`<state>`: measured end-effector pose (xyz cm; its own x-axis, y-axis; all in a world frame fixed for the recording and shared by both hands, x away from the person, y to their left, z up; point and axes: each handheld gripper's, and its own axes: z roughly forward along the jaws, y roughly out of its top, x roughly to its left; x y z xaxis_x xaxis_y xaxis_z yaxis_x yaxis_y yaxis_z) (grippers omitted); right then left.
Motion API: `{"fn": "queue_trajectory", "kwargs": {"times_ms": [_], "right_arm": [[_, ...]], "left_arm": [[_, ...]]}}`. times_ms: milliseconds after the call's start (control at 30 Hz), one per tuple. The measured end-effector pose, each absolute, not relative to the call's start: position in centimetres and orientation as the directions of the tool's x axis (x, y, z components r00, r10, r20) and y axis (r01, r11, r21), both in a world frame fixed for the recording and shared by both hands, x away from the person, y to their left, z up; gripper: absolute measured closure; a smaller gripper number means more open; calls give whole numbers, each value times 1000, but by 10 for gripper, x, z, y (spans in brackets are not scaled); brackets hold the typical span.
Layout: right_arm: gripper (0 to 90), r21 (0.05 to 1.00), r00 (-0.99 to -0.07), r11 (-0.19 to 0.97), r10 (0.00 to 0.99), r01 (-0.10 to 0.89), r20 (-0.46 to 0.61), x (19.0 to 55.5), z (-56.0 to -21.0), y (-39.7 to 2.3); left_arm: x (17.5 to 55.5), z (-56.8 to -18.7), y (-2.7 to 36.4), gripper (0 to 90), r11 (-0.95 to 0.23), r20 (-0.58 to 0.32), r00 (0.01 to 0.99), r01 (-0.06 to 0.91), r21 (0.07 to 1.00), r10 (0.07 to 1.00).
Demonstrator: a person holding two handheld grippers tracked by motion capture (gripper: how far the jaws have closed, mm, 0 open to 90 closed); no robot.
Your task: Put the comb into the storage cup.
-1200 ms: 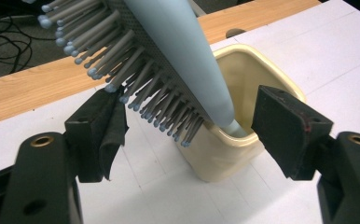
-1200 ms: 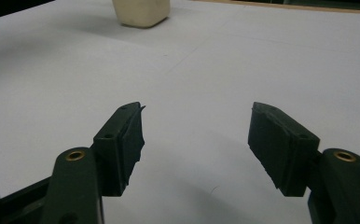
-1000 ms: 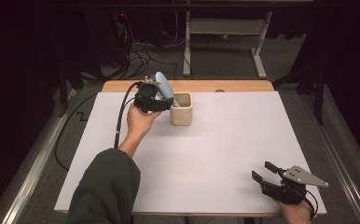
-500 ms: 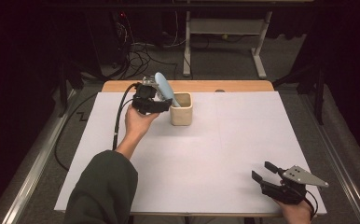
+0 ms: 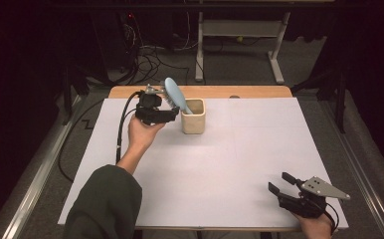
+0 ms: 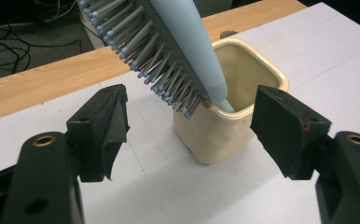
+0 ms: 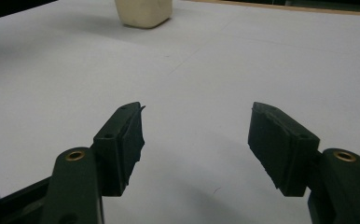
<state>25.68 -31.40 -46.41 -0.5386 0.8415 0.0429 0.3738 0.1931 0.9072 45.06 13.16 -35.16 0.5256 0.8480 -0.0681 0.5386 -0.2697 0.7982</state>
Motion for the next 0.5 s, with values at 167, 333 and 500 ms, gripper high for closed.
{"fn": "queue_trajectory", "kwargs": {"times_ms": [167, 333, 500], "right_arm": [[360, 908, -539, 194, 842, 373, 41, 257, -464, -314], [360, 908, -538, 193, 842, 372, 41, 256, -464, -314], [360, 907, -538, 193, 842, 373, 42, 256, -464, -314]], "left_arm": [[448, -352, 136, 281, -263, -71, 520, 540, 800, 851], [444, -351, 140, 286, -257, -73, 518, 536, 804, 852], [440, -350, 143, 290, -261, -71, 524, 531, 806, 849]]}}
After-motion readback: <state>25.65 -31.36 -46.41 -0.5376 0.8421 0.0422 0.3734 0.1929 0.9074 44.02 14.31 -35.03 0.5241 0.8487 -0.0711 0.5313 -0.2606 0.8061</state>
